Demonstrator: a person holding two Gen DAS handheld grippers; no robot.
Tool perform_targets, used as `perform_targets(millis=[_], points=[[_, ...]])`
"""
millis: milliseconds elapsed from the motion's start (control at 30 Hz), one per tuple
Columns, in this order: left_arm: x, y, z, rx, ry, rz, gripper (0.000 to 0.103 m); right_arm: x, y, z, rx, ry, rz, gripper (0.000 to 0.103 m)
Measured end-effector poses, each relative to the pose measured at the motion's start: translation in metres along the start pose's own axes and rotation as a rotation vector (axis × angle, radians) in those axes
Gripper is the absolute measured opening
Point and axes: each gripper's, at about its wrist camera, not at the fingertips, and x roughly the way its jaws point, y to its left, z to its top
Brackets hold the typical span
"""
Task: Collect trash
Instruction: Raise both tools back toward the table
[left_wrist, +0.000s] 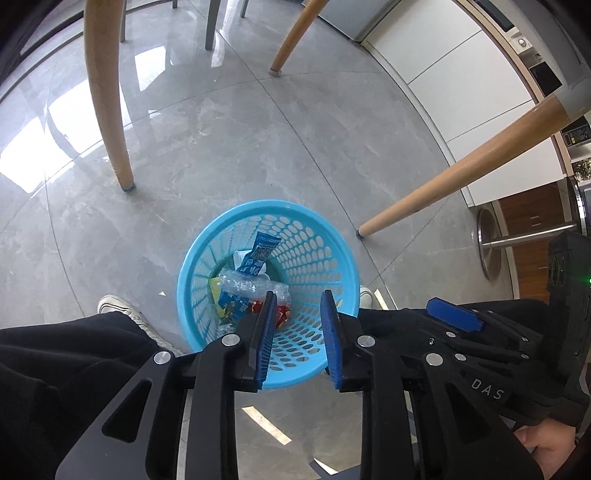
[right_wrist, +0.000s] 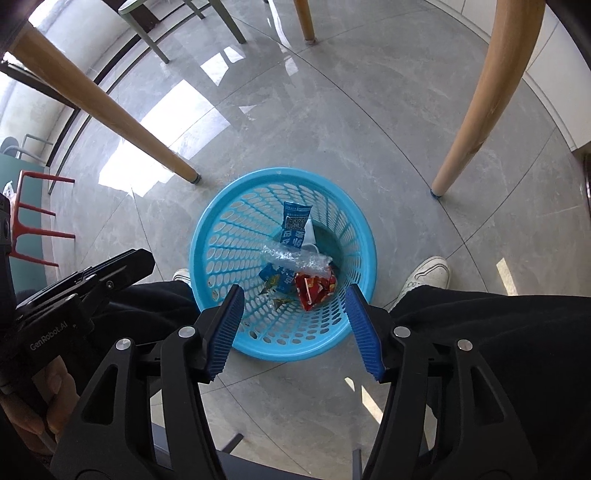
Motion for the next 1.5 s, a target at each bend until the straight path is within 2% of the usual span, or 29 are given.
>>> perform_targets(millis=[133, 200, 367, 433, 533, 767, 833, 1000, 1100, 1300, 1500], points=[[-0.016, -0.006, -0.009, 0.025, 0.001, 0.045, 0.036, -0.017, 0.0, -0.003, -0.009, -0.035, 0.006, 0.057], [-0.025, -0.005, -0.014, 0.031, -0.003, 0.065, 0.037, -0.024, -0.005, -0.006, 0.01, -0.041, 0.03, 0.057], [-0.048, -0.001, -0.026, 0.02, -0.019, 0.064, 0.042, -0.048, -0.008, -0.016, 0.018, -0.082, 0.062, 0.062], [-0.058, -0.003, -0.031, 0.036, -0.037, 0.07, 0.048, -0.058, -0.006, -0.02, 0.005, -0.102, 0.064, 0.063], [-0.071, -0.007, -0.04, 0.054, -0.051, 0.072, 0.053, -0.074, -0.004, -0.027, -0.017, -0.134, 0.064, 0.067], [-0.106, -0.009, -0.062, 0.071, -0.102, 0.088, 0.056, -0.118, -0.005, -0.049, -0.061, -0.223, 0.066, 0.071], [-0.115, -0.011, -0.067, 0.079, -0.108, 0.095, 0.062, -0.129, -0.005, -0.056, -0.077, -0.24, 0.062, 0.073], [-0.14, -0.037, -0.08, 0.189, -0.161, 0.183, 0.067, -0.157, -0.004, -0.073, -0.118, -0.286, 0.037, 0.073], [-0.162, -0.053, -0.083, 0.222, -0.208, 0.171, 0.07, -0.18, -0.006, -0.081, -0.127, -0.333, 0.037, 0.076], [-0.204, -0.074, -0.08, 0.215, -0.289, 0.122, 0.072, -0.232, -0.004, -0.092, -0.155, -0.444, 0.032, 0.077], [-0.24, -0.098, -0.077, 0.235, -0.366, 0.091, 0.08, -0.279, -0.002, -0.094, -0.166, -0.553, 0.034, 0.08]])
